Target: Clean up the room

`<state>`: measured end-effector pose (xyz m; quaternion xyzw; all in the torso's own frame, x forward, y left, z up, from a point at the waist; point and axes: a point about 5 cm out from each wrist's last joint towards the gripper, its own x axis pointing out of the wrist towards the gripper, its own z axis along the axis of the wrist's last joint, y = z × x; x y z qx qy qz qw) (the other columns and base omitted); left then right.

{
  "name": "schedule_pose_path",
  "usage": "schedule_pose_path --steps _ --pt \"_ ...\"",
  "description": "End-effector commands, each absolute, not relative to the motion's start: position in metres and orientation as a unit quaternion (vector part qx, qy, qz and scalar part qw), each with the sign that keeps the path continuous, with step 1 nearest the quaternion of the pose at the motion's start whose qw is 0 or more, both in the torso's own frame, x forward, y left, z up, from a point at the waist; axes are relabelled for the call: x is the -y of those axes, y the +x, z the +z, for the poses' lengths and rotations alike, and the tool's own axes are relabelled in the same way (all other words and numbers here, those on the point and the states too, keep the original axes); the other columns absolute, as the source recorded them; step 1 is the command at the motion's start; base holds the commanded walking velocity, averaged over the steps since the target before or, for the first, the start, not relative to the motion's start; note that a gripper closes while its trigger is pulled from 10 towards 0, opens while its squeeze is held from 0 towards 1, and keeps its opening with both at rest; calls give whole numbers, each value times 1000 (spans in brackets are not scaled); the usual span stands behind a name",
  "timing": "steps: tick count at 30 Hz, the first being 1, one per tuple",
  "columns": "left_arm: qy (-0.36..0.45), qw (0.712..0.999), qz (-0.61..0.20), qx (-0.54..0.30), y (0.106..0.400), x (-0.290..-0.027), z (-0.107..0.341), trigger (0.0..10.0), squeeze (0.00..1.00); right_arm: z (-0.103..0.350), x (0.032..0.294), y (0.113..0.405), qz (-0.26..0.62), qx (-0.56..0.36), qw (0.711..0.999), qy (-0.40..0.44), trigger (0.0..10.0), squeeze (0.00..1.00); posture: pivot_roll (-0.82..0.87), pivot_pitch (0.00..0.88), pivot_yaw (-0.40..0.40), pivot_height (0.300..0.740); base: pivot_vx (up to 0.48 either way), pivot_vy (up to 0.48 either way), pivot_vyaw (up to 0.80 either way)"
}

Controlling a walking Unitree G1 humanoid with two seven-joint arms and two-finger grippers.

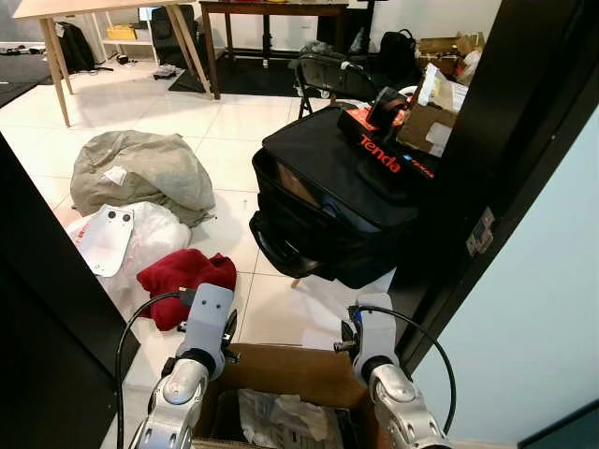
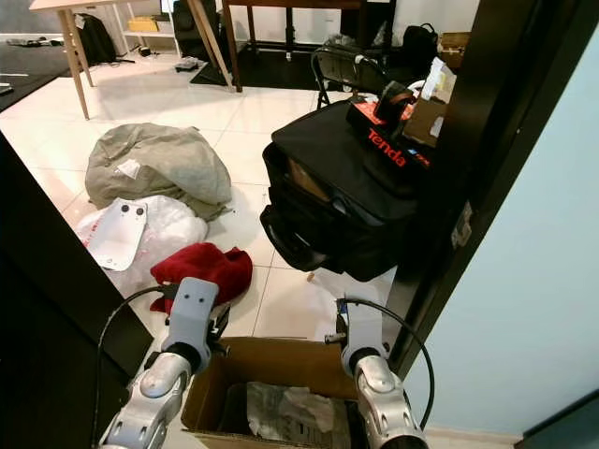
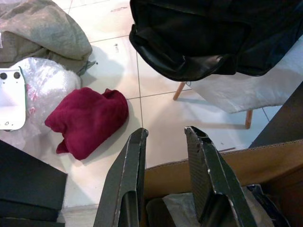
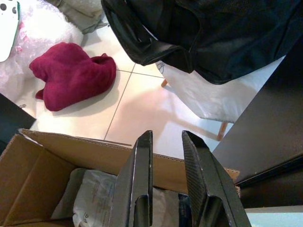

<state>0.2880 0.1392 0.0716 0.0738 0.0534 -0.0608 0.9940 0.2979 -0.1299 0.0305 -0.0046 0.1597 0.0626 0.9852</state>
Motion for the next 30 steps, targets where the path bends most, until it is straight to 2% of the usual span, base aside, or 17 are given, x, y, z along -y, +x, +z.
schedule_pose_path --steps 1,11,20,26,30 --pt "73 994 -60 -61 287 -142 70 10000 0 28 132 294 54 -167 984 4 10000 0 5 68 13 711 0 0 0" --pt "73 993 -66 -62 285 -139 69 10000 0 29 134 293 51 -161 986 -1 10000 0 4 68 15 740 0 0 0" --pt "59 994 -60 -63 285 -140 69 10000 0 29 133 291 50 -162 985 -7 10000 0 2 65 12 740 0 0 0" --pt "82 992 -69 -65 285 -138 68 10000 0 29 132 291 49 -161 986 -10 10000 0 -1 60 12 740 0 -480 0" --pt "58 994 -69 -67 284 -135 67 10000 0 31 135 292 38 -160 986 -16 10000 0 -6 56 11 740 0 -139 0"
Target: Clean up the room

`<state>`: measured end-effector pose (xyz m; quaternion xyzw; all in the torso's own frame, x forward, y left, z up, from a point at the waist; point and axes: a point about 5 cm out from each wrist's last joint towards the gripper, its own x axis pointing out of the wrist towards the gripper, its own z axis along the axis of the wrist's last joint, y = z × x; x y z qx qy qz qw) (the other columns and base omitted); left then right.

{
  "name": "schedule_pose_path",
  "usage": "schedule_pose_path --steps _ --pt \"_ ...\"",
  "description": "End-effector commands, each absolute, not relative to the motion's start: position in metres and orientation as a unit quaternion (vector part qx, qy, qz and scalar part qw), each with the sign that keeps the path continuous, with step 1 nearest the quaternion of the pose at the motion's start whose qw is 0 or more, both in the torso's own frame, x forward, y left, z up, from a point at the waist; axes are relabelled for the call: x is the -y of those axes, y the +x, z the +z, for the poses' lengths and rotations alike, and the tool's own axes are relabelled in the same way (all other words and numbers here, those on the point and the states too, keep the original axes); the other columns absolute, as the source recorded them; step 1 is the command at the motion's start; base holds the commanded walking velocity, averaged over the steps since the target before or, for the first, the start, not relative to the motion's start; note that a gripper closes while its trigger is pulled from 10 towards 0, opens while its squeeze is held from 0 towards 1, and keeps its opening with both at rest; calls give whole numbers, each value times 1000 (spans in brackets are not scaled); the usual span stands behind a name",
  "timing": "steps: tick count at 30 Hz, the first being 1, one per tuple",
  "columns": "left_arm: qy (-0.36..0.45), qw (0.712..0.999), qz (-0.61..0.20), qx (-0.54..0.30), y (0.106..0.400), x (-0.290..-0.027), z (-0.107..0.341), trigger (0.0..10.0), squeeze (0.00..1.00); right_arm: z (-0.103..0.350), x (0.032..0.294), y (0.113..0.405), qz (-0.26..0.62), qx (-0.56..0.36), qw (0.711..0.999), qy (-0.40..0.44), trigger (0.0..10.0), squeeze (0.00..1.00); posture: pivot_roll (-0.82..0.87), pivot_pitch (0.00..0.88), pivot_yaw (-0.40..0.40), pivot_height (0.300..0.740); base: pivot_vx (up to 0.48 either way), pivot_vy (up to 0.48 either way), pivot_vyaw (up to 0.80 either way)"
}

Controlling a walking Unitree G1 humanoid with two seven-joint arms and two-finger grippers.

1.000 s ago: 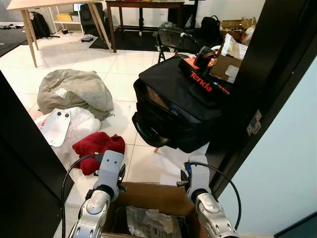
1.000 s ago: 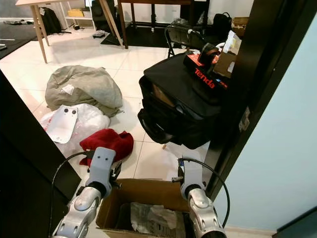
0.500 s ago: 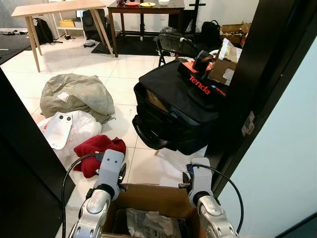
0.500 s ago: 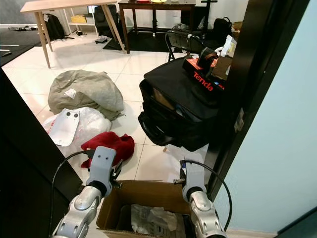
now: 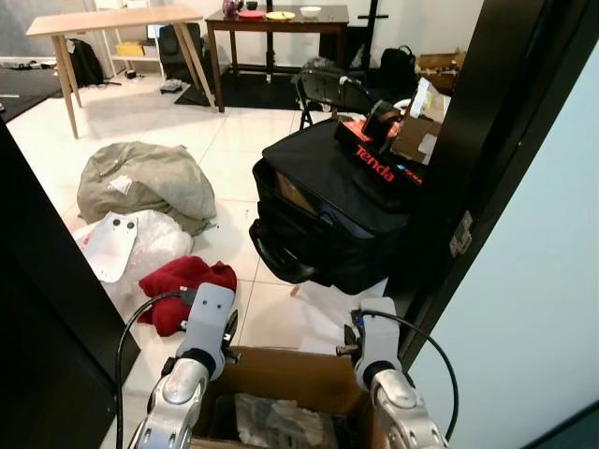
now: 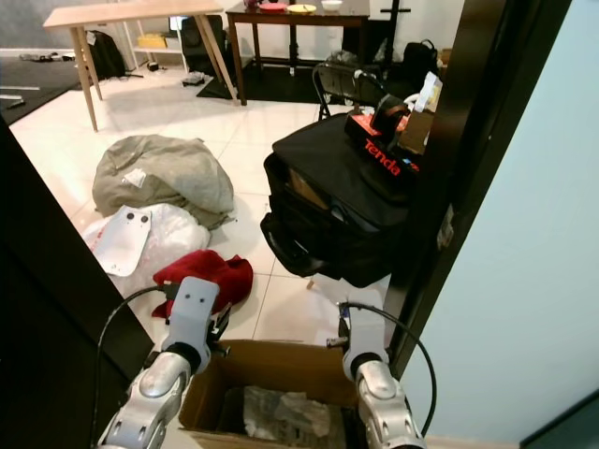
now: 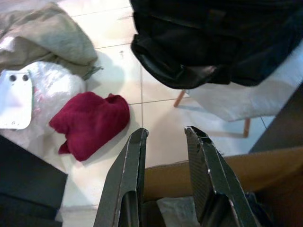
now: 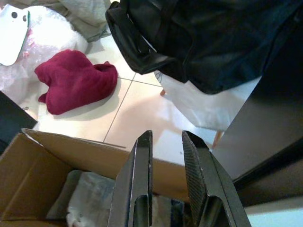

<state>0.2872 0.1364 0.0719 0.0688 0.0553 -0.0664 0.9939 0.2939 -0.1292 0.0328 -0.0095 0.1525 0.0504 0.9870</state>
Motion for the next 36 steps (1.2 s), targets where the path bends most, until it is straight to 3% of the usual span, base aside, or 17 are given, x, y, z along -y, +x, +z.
schedule_pose_path --steps 1,23,31,36 --pt "58 994 -68 -67 284 -135 67 10000 0 31 135 292 36 -161 986 -15 10000 0 -6 56 10 740 0 0 0" --pt "56 995 -57 -64 285 -140 68 10000 0 27 129 288 47 -178 983 -12 10000 0 2 55 4 740 0 0 0" --pt "54 994 -62 -67 284 -141 67 10000 0 19 126 282 49 -207 977 1 10000 0 0 57 5 740 0 0 -800" --pt "62 990 -82 -98 277 -142 54 10000 0 4 130 272 50 -263 963 -34 10000 0 -1 59 6 740 0 0 -800"
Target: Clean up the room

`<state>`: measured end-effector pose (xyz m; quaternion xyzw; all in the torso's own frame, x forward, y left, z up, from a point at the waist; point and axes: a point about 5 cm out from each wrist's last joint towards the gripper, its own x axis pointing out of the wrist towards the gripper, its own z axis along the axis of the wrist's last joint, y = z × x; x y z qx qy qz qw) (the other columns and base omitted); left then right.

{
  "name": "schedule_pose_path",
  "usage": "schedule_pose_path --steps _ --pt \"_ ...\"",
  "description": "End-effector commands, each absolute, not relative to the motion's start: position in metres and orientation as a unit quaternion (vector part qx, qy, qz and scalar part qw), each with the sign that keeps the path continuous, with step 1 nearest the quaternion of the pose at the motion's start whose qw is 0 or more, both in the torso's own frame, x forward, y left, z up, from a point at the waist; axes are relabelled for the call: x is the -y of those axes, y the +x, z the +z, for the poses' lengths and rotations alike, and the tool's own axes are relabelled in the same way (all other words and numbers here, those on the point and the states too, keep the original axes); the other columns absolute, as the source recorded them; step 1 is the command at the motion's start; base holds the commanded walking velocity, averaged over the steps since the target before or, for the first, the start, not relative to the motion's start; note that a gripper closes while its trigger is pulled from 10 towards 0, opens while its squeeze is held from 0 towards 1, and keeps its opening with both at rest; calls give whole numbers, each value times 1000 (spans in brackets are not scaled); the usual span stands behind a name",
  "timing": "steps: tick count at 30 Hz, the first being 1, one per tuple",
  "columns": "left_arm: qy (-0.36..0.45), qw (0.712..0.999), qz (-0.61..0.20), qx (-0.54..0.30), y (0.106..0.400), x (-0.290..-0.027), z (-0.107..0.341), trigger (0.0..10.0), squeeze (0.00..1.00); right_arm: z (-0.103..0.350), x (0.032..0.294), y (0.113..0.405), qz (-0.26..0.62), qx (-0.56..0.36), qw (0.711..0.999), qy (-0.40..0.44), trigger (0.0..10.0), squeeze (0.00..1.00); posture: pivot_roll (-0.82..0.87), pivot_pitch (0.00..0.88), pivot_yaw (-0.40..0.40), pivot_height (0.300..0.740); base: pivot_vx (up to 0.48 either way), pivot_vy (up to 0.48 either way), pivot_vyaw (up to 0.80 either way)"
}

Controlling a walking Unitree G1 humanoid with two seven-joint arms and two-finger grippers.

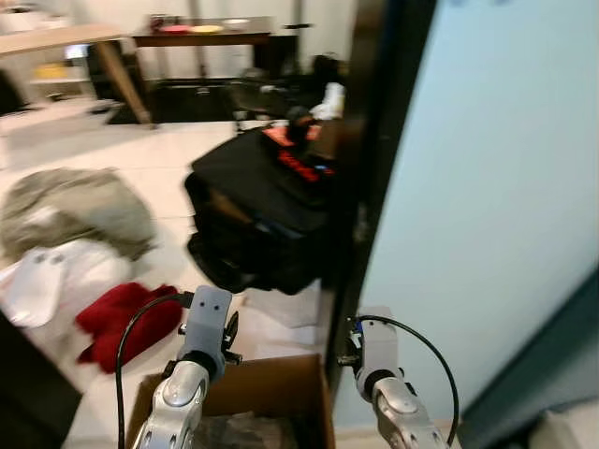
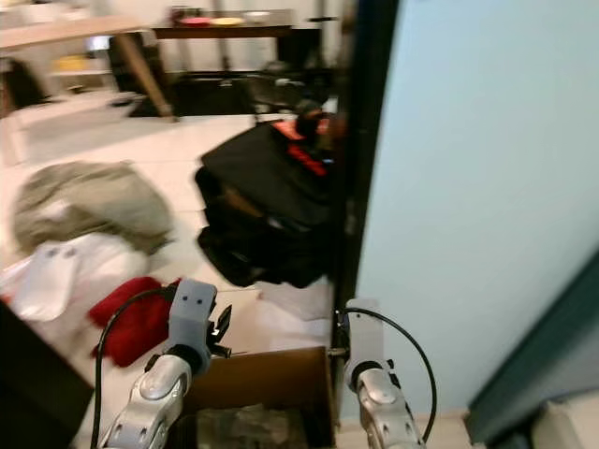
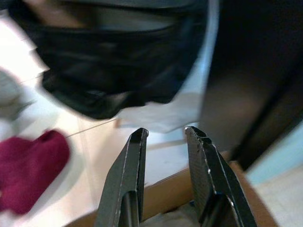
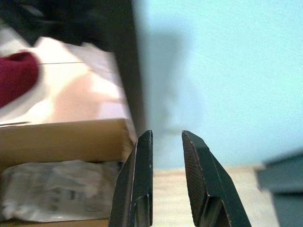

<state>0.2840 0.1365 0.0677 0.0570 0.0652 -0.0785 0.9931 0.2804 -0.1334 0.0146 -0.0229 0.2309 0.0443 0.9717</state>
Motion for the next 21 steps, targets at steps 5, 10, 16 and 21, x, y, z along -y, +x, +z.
schedule_pose_path --steps 5,10,16,21 --pt "72 983 -95 -137 262 -147 33 10000 0 -10 145 263 21 -303 951 -63 10000 0 -3 61 7 740 0 0 -800" --pt "73 977 -103 -171 249 -149 18 10000 0 -15 156 257 -3 -315 947 -67 10000 0 -4 63 7 740 0 0 -800" --pt "96 972 -115 -184 240 -149 9 10000 0 -13 164 255 -18 -294 953 -70 10000 0 -7 64 6 740 0 0 -800" --pt "74 976 -94 -181 241 -151 7 10000 0 -14 167 253 -25 -285 956 -68 10000 0 -9 63 5 740 0 0 -800"
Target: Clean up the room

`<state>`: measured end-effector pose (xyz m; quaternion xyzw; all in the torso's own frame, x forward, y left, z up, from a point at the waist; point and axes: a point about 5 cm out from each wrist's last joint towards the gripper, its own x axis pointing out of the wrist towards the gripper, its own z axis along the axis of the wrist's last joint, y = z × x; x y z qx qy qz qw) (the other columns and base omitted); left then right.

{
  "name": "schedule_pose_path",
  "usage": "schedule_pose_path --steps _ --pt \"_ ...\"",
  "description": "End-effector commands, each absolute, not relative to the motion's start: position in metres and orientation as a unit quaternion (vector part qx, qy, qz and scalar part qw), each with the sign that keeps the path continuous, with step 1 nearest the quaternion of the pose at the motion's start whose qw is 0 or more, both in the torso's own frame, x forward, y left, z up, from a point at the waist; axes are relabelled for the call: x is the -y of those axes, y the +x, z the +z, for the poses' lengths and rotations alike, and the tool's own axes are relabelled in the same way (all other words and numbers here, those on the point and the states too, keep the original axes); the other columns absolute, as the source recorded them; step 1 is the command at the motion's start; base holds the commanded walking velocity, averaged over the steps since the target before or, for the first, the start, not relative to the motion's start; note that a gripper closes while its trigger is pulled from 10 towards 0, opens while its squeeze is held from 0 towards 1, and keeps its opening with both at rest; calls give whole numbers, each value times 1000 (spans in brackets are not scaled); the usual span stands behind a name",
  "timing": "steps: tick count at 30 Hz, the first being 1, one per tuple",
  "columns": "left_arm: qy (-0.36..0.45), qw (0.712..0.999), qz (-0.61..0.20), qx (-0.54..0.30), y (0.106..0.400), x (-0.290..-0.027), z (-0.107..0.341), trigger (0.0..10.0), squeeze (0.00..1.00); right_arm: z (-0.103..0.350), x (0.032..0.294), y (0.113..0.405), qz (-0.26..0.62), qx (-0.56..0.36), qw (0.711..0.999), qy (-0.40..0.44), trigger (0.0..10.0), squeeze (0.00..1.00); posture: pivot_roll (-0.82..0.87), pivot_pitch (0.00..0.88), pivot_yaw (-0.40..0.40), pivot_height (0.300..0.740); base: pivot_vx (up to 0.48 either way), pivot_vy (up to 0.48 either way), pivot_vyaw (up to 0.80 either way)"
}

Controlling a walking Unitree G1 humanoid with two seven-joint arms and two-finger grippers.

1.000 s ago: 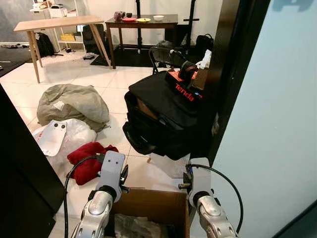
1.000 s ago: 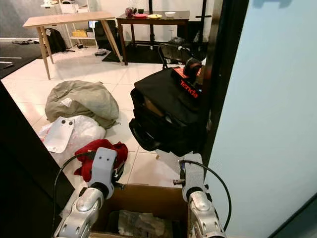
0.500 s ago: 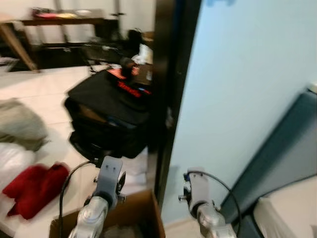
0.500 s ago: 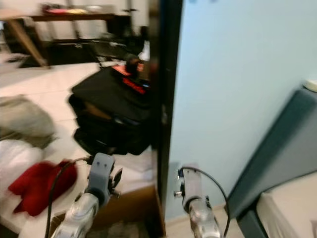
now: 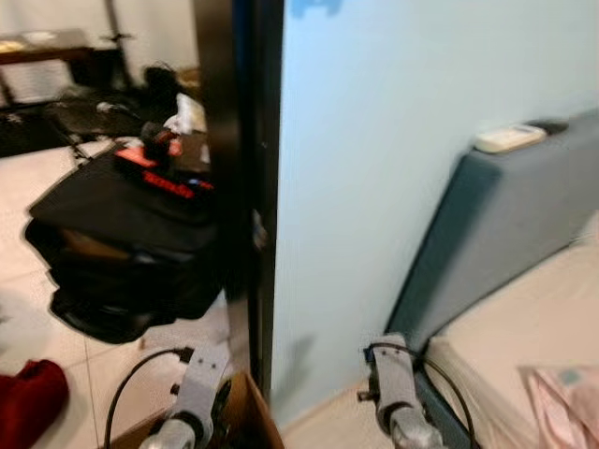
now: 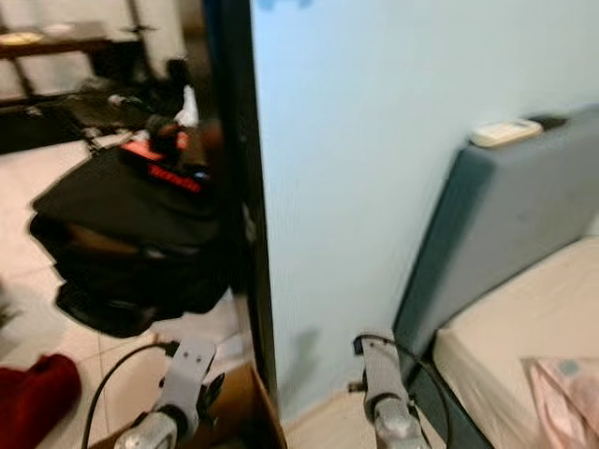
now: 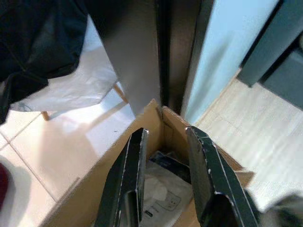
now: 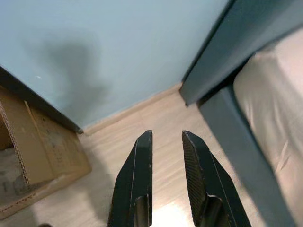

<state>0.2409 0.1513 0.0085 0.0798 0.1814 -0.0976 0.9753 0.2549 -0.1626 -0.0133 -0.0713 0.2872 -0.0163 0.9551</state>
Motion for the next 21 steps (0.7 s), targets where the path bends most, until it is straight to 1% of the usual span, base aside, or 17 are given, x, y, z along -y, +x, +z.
schedule_pose_path --steps 1,6,9,15,21 --pt "69 978 -91 -177 242 -151 9 10000 0 -13 167 253 -26 -279 958 -63 10000 0 -10 63 4 740 0 0 -800" --pt "55 981 -91 -164 248 -148 15 10000 0 -9 166 254 -25 -262 963 -53 10000 0 -13 64 4 740 0 0 -800" --pt "65 979 -100 -164 250 -145 15 10000 0 -9 164 255 -22 -263 963 -54 10000 0 -16 64 5 740 0 0 -800" --pt "70 977 -100 -176 247 -146 9 10000 0 -12 163 252 -22 -268 962 -57 10000 0 -18 65 7 740 0 0 -800" --pt "67 978 -99 -170 248 -144 10 10000 0 -11 163 253 -22 -265 962 -56 10000 0 -18 66 4 740 0 0 -800"
